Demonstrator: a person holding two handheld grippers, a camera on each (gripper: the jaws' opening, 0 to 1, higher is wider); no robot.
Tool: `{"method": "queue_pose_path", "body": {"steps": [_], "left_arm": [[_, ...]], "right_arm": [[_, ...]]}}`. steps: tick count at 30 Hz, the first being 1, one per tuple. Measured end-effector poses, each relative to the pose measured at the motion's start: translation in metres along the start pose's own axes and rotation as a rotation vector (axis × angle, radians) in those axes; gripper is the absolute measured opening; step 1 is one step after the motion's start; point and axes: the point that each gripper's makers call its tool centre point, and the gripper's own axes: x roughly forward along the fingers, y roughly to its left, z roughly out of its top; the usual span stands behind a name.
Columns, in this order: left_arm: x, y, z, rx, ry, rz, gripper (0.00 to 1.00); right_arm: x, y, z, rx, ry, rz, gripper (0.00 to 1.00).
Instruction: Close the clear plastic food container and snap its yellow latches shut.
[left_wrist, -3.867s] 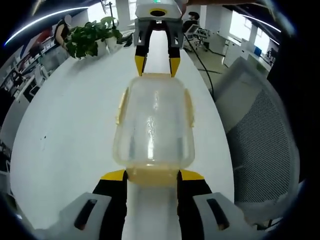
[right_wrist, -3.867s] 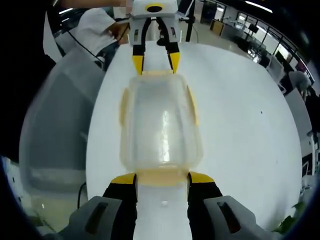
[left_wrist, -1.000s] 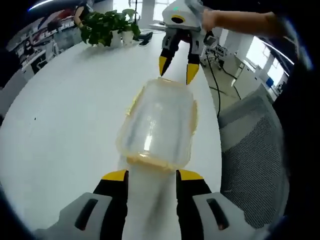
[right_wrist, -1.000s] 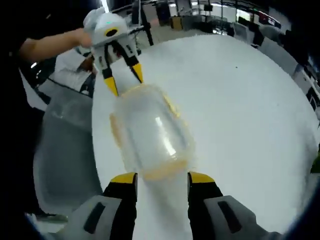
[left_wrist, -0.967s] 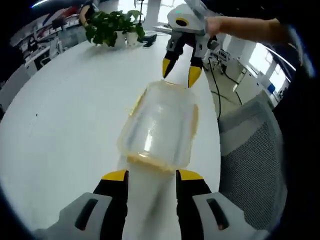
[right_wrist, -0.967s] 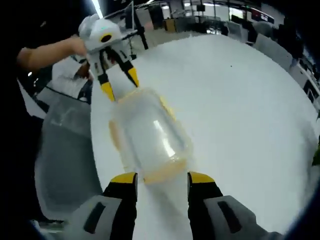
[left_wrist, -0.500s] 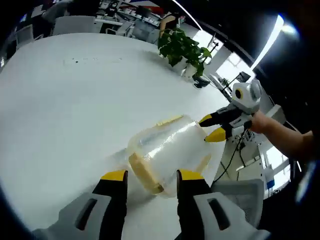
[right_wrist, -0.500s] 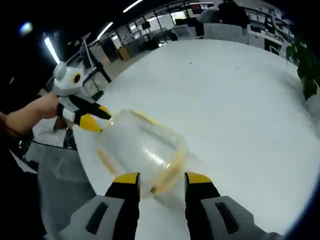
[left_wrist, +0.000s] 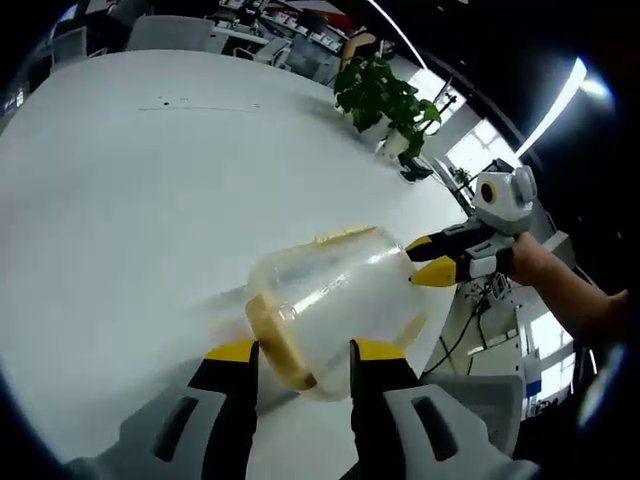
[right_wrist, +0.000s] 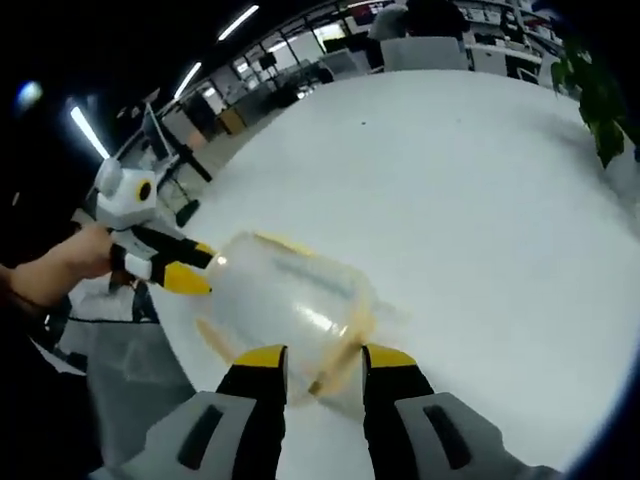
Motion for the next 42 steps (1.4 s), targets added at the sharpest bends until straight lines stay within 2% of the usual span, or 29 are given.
{"method": "queue_pose_path", "body": {"steps": [4,7,13,17,22,23,24,29,30,34,38,42], "left_arm": [[-0.0001,-0.0016,-0.0003,-0.017,0.014,0.007,0.33],[-0.0005,-0.0029,-0.0019,-0.035,0.038,0.014,0.32],[0.0049,-0.002,-0.0057,-0.061,0.033,0.02,0.28],[0.002,-0.0033,-0.0046,-0.073,0.034,0.022,0.28],[0.0045,-0.0052,-0.0009,-0.075,0.061,0.034,0.27],[0.0037,-0.0032,-0.0031,-0.077,0.068,0.034,0.27],[0.0035,-0.0029,-0.003,-0.075,0.069,0.035,0.27],[0.0025,-0.0011,-0.0039,-0.074,0.043,0.022,0.3],[0.002,-0.0015,-0.0041,-0.067,0.04,0.016,0.3],[0.0026,-0.0022,-0.0024,-0.024,0.035,0.015,0.32],[0.0013,-0.0037,0.0009,0.057,0.025,0.034,0.34],[0.0005,-0.0046,0.0016,0.071,0.027,0.053,0.34]], "right_arm": [[0.0002,0.0014,-0.0003,0.002,0.008,-0.005,0.26],[-0.0018,0.0002,0.0009,0.007,0.029,-0.008,0.2],[-0.0023,-0.0024,0.0001,-0.002,0.041,-0.012,0.18],[-0.0031,-0.0031,-0.0007,0.044,0.056,-0.015,0.17],[0.0002,-0.0036,-0.0012,0.082,0.088,0.02,0.16],[-0.0013,-0.0006,-0.0013,0.14,0.106,0.043,0.16],[-0.0016,-0.0031,0.0023,0.106,0.09,0.043,0.16],[-0.0021,-0.0017,-0.0004,0.1,0.038,0.06,0.17],[-0.0027,-0.0018,0.0001,0.12,0.035,0.06,0.18],[-0.0017,-0.0002,-0.0008,0.109,0.049,0.042,0.18],[-0.0025,0.0015,-0.0009,0.022,0.073,0.015,0.19],[-0.0017,0.0012,-0.0007,-0.001,0.086,0.003,0.19]]}}
